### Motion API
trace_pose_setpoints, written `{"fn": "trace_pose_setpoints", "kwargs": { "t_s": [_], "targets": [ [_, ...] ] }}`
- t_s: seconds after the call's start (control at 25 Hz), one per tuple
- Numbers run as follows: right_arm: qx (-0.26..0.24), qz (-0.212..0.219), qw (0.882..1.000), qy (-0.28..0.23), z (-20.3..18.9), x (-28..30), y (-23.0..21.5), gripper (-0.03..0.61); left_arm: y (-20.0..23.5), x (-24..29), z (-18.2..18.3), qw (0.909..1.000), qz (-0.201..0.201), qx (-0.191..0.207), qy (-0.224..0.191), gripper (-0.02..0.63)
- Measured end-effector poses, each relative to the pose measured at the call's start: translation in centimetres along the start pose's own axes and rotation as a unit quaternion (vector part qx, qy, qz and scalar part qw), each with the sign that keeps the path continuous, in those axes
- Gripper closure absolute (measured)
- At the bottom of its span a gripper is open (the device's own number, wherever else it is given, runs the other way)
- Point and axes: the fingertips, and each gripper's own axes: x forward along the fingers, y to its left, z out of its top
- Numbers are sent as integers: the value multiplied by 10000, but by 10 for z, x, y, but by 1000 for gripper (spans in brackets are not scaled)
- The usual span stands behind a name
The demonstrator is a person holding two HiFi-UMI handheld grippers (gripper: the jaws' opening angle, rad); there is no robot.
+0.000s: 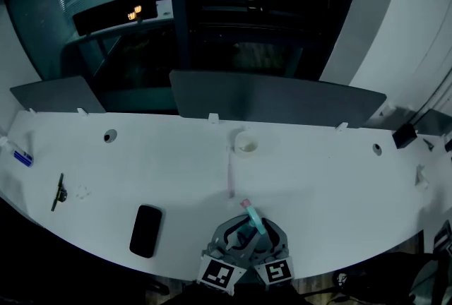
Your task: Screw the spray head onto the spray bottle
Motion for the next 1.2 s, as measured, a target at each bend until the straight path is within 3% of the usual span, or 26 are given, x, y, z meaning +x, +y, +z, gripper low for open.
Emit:
{"fn": "trace_pose_setpoints", "kwargs": {
  "t_s": [0.04, 0.12, 0.2, 0.28, 0.36, 0.48, 0.52, 0.56, 0.6, 0.64, 0.76, 0.84, 0.96, 1.04, 1.12, 1.2],
  "targets": [
    [20, -123, 9999, -41, 0, 2, -1, 256, -1, 1, 0, 10000, -46, 38, -27, 485],
    [97, 85, 9999, -106, 0, 0, -2, 258, -5, 1, 1, 9990, -419, 165, -74, 485],
    [2, 751, 9971, -109, -1, -3, 0, 259, -10, -1, 2, 9937, -1070, 309, -111, 486],
    [-262, 1653, 9859, -30, -3, -5, 6, 261, -15, -8, -4, 9812, -1862, 508, 75, 485],
    [-667, 2634, 9622, 174, -6, -9, 12, 261, -21, -15, -12, 9603, -2664, 703, 441, 486],
    [-1421, 3890, 9076, 681, -16, -14, 19, 261, -29, -23, -13, 9305, -3534, 673, 688, 485],
    [-1549, 4143, 8932, 811, -17, -14, 21, 261, -29, -24, -12, 9258, -3647, 681, 718, 485],
    [-1561, 4268, 8863, 896, -17, -13, 23, 259, -29, -24, -11, 9257, -3639, 742, 714, 485],
    [-1465, 4247, 8886, 928, -16, -12, 24, 259, -29, -24, -11, 9307, -3497, 838, 668, 485],
    [-1270, 4075, 8998, 901, -15, -11, 22, 259, -27, -24, -11, 9400, -3237, 907, 583, 485],
    [-333, 2935, 9544, 432, -7, -15, 7, 259, -17, -21, -7, 9741, -2173, 588, 221, 485],
    [81, 2051, 9786, 137, 0, -18, -2, 259, -7, -18, -4, 9893, -1409, 372, 34, 485],
    [34, 1160, 9931, 137, -1, -9, 5, 259, 1, -12, -3, 9978, -477, 464, -59, 485],
    [-102, 732, 9971, 196, -2, 2, 8, 259, 5, -7, -1, 9993, -118, 305, -189, 485],
    [-185, 541, 9982, 200, 0, 10, 7, 259, 9, -5, -1, 9995, -34, 144, -272, 485],
    [-185, 786, 9966, 136, 0, 10, 6, 261, 8, -5, 1, 9987, -350, 82, -348, 485]
  ]
}}
